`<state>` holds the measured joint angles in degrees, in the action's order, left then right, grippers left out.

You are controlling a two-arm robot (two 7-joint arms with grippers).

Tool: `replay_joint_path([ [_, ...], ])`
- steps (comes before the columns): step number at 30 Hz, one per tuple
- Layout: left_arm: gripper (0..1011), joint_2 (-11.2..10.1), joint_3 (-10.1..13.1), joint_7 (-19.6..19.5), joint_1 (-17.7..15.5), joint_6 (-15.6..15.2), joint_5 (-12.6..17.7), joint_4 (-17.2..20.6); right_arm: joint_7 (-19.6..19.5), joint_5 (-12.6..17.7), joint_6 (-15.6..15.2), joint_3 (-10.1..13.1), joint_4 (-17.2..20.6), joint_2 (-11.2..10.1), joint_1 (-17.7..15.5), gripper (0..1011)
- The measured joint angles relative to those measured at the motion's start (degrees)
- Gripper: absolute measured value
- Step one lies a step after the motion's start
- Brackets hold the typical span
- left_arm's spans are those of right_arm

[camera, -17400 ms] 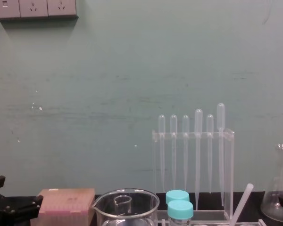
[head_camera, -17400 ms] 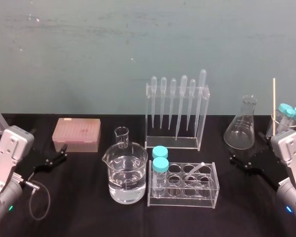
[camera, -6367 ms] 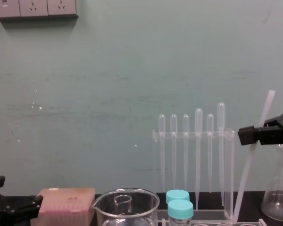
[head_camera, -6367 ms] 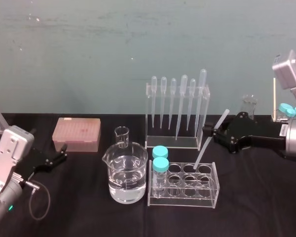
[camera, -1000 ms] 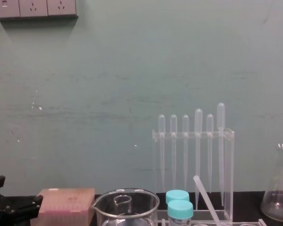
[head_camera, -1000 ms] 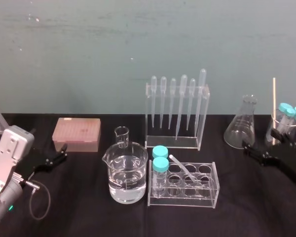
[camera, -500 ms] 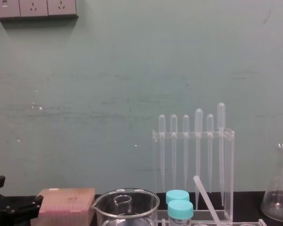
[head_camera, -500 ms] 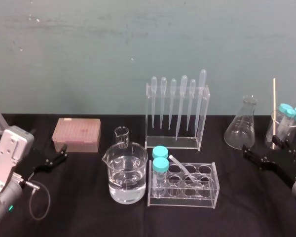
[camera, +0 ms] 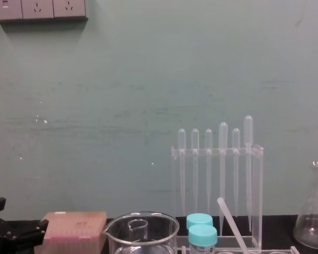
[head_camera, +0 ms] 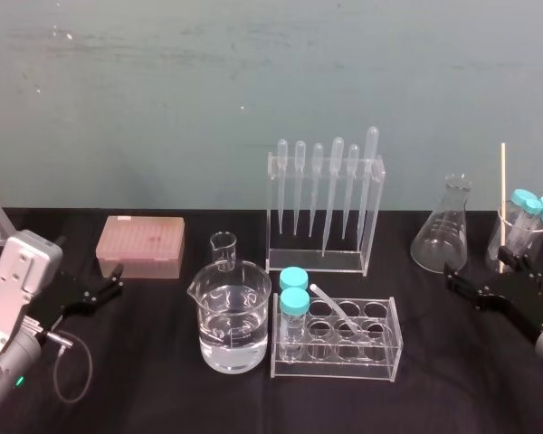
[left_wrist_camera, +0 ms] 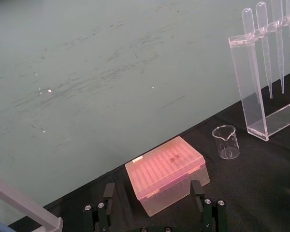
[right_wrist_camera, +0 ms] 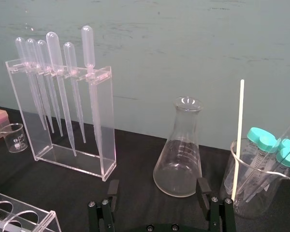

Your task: Pick up the stirring rod with one hand, then place it down.

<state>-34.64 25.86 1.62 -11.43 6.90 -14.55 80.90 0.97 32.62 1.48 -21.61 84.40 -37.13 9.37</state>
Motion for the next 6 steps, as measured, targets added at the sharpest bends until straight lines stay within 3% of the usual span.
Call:
replay_joint_path([
  [6,1000,0.0,0.0,0.0,0.0,0.0,0.0,0.0,0.1,0.0,0.0,0.0,0.0,0.0,0.0,1000],
])
